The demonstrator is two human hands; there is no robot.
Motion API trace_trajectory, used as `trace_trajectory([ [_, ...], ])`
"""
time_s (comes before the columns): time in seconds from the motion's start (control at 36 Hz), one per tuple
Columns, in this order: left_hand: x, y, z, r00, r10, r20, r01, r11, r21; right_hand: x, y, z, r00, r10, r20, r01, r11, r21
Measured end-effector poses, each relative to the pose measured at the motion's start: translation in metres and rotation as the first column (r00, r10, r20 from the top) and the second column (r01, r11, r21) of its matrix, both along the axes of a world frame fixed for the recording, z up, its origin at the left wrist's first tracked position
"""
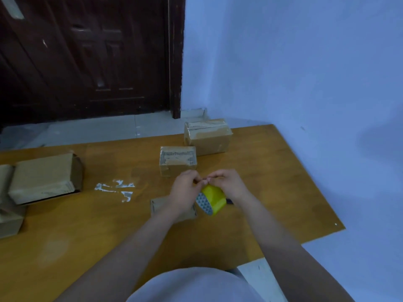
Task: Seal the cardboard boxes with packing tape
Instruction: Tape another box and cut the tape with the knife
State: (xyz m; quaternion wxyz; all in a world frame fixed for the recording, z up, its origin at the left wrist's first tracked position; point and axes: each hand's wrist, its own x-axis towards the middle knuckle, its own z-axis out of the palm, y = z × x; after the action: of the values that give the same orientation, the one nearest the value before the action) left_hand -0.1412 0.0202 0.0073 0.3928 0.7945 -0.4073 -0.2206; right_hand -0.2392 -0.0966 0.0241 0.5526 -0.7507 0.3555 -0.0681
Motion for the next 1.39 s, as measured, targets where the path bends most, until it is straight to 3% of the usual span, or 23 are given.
trace_trajectory([
  [0.19,0.010,-0.004,0.008,0.962,0.147,-0.228,-0.173,0.980,-0.097,0.000,0.024,0.019,0.986,-0.110,0.127,0.097,0.990,0.106],
  [0.33,0.024,-0.017,0.012,0.845,0.223,-0.486,-0.242,0.970,0.025,-0.009,0.038,0.018,0.993,0.002,0.120,-0.015,0.995,0.101],
  [0.44,0.031,-0.020,0.008,0.820,0.255,-0.513,-0.244,0.966,0.090,-0.022,0.044,0.018,0.977,-0.074,0.198,0.064,0.996,0.054],
  [0.5,0.033,-0.021,0.005,0.799,0.263,-0.541,-0.243,0.964,0.111,-0.027,0.045,0.020,0.976,-0.061,0.211,0.037,0.992,0.119],
  [0.61,0.039,-0.029,0.010,0.853,0.227,-0.470,-0.183,0.973,0.138,-0.034,0.042,0.015,0.984,-0.026,0.179,-0.017,0.972,0.235],
  [0.69,0.057,-0.032,0.013,0.829,0.252,-0.500,-0.221,0.968,0.121,-0.044,0.045,0.008,0.999,0.026,-0.043,-0.018,0.981,0.191],
  [0.81,0.050,-0.021,-0.002,0.946,0.153,-0.285,-0.094,0.973,0.211,-0.059,0.054,-0.016,0.980,0.059,-0.188,-0.029,0.986,0.162],
  [1.03,0.032,-0.006,-0.048,0.981,0.172,-0.088,-0.152,0.967,0.203,-0.057,0.073,-0.050,0.951,0.076,-0.301,0.010,0.962,0.274],
  [1.39,0.044,-0.015,-0.076,0.945,0.217,-0.244,-0.180,0.969,0.168,-0.041,0.074,-0.060,0.933,0.009,-0.360,0.093,0.960,0.264],
])
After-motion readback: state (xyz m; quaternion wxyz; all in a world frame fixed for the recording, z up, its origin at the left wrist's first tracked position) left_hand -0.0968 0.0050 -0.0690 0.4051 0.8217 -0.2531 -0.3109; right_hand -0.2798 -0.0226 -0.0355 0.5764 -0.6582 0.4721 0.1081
